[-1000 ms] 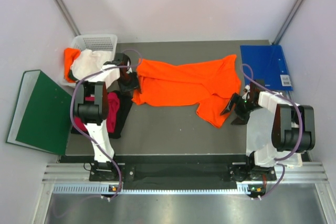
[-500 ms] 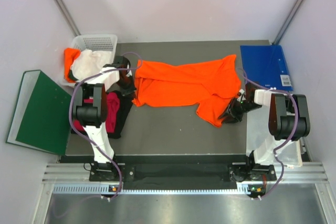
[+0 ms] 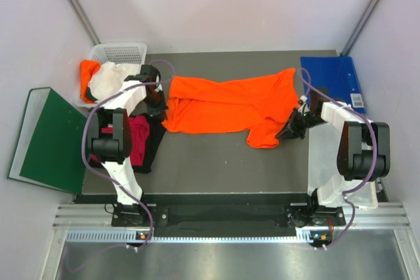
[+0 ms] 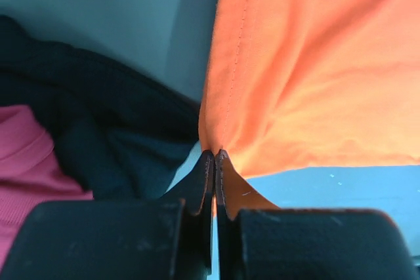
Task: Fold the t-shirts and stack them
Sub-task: Grap the side of the flattened tshirt closest away from the robot with both arms, then fold the other side of the tshirt into a rectangle
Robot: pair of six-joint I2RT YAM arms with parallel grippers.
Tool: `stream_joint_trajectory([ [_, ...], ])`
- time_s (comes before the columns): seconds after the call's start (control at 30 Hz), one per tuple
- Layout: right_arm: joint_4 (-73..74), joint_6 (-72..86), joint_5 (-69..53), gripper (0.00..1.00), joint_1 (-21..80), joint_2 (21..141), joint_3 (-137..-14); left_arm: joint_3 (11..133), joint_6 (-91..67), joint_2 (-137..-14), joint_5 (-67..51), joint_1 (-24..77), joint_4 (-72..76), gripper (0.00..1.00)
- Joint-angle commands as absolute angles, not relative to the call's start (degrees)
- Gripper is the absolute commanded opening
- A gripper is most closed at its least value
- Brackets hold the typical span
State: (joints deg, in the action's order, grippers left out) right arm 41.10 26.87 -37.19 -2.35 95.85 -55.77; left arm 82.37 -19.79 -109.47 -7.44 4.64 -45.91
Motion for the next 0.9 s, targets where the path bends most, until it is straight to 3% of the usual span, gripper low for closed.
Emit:
stream_joint_trajectory([
  [0.0, 45.3, 25.2, -39.5, 0.0, -2.1, 91.9, -62.2, 87.0, -19.9, -106.3, -7.8, 4.6, -49.2, 0.0],
  [0.87, 32.6, 32.6, -49.2, 0.0, -6.9, 111.4, -91.2, 106.6, -28.3, -125.1, -27.9, -2.2, -48.9, 0.0],
])
